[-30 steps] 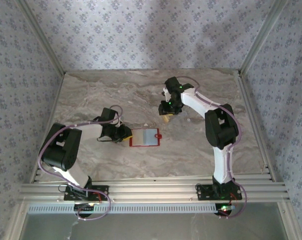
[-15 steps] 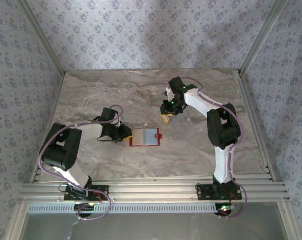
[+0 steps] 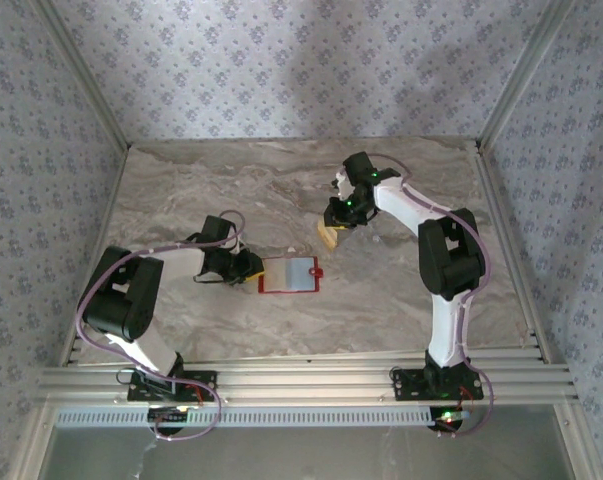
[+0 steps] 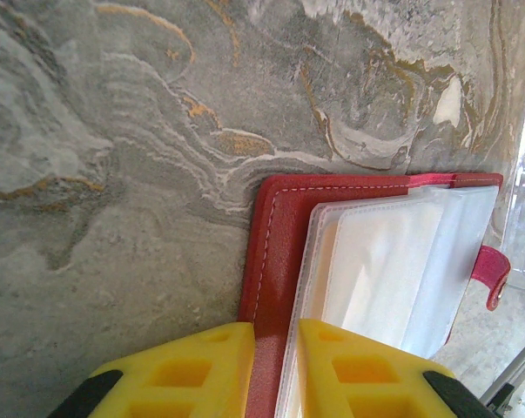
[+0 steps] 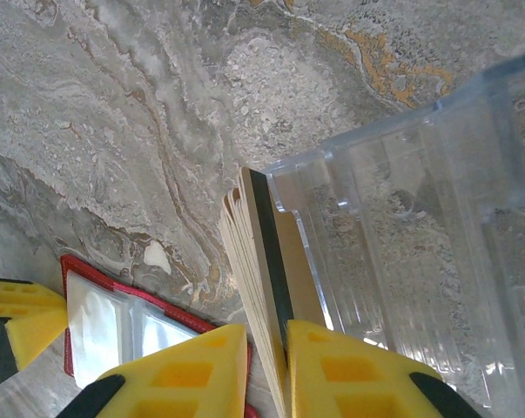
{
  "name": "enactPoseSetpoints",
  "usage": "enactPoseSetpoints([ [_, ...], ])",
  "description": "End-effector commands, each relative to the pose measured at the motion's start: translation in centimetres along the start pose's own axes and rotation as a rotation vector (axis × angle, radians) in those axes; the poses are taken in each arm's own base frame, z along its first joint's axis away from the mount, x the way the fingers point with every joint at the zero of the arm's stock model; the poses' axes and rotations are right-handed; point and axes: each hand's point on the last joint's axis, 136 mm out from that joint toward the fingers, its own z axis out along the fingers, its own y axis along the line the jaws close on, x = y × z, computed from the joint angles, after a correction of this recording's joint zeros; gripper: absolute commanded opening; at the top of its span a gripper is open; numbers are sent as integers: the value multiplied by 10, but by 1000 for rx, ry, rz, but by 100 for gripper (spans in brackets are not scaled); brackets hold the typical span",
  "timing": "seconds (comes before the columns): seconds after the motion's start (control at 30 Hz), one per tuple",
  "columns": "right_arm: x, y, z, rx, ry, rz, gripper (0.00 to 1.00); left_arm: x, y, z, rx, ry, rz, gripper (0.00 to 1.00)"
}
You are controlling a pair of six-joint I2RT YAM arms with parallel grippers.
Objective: Put the credit cards into the card holder
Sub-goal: Pick up the credit card from the storage box.
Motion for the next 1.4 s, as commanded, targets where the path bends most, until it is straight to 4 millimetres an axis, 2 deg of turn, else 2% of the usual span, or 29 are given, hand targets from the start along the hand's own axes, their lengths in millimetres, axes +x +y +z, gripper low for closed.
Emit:
enactPoseSetpoints([
  [0.0,3,4,-6,-23,2,7,19,12,21,5,-72,32,-31,22],
  [0.47,2,6,-13,-22,-9,5,11,12,22,6,-73,33,-34,22],
  [0.73,-2,1,-20,28,-29,-4,7,11,22,6,-73,34,-34,22],
  [0.97,-7,0,-39,120,-86,-35,2,12,23,8,-75,38,-37,22],
  [1.37,-9,8,-73,298,-172,-94,0,13,23,8,-75,39,-38,22],
])
